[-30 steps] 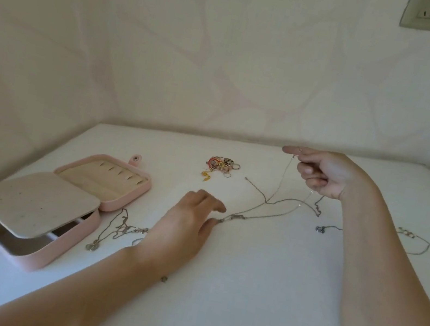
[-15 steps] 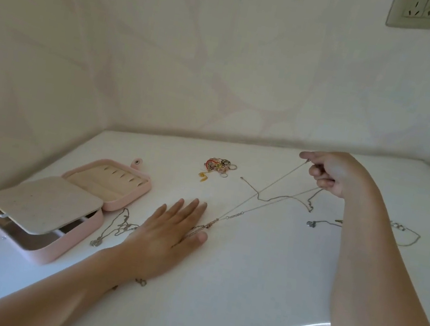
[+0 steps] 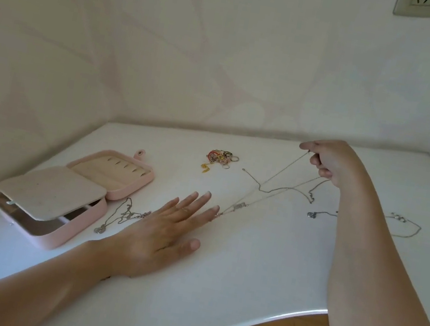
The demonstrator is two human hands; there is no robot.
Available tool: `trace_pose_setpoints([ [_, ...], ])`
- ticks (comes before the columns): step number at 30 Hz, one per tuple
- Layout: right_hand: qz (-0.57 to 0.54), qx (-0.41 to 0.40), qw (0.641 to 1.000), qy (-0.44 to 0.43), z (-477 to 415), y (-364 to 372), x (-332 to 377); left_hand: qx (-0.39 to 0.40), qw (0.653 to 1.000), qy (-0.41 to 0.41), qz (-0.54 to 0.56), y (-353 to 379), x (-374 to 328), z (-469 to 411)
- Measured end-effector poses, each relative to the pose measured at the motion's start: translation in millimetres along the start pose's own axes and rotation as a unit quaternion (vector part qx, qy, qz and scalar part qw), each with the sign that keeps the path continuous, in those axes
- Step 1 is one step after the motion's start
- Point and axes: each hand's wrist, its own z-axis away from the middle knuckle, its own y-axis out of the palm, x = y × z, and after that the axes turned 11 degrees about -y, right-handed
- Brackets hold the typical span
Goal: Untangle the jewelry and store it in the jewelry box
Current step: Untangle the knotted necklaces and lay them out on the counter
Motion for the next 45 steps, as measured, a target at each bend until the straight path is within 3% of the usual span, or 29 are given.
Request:
trace_pose_setpoints([
  [3,0.122,-0.004,0.993,-0.003,-4.0,-1.4,-3.1,-0.041,0.997,-0.028,0.062,2.6,3.2,0.1],
  [7,0.244,0.032,0.969,-0.001,-3.6,7.4,-4.9,-0.025,0.992,-0.068,0.102,-6.0,-2.0,-4.1],
  [12,0.379,0.069,0.922,-0.023,-6.1,24.7,-0.4,-0.05,0.986,-0.128,0.098,-20.8,-19.3,-24.3],
  [15,0.331,0.125,0.928,-0.115,4.8,37.9,10.3,-0.075,0.984,-0.106,0.12,-10.0,-30.6,-32.3],
  [17,0.26,0.226,0.926,-0.152,20.1,47.3,20.6,-0.084,0.982,-0.104,0.134,-5.9,-34.7,-33.7],
  [21,0.207,0.446,0.857,-0.151,47.2,73.9,33.4,-0.117,0.987,-0.093,0.066,-4.2,-28.5,-37.9],
  [24,0.201,0.507,0.826,-0.145,56.8,90.1,34.0,-0.115,0.985,-0.113,0.06,-2.2,-25.9,-40.1],
  [26,0.205,0.522,0.816,-0.142,60.3,94.9,33.8,-0.109,0.975,-0.15,0.125,-2.0,-25.6,-40.0],
  [31,0.214,0.484,0.828,-0.183,62.7,98.3,35.8,-0.107,0.935,-0.193,0.279,-5.5,-19.1,-44.1],
  [36,0.129,0.449,0.866,-0.179,58.8,96.5,37.3,-0.1,0.88,-0.238,0.397,-6.9,-16.5,-47.5],
  [41,0.099,0.463,0.865,-0.167,59.1,101.1,36.3,-0.099,0.813,-0.227,0.528,-4.9,-14.6,-50.4],
  [45,0.07,0.473,0.865,-0.156,57.1,102.3,33.2,-0.107,0.679,-0.223,0.691,-9.2,-13.7,-54.6],
])
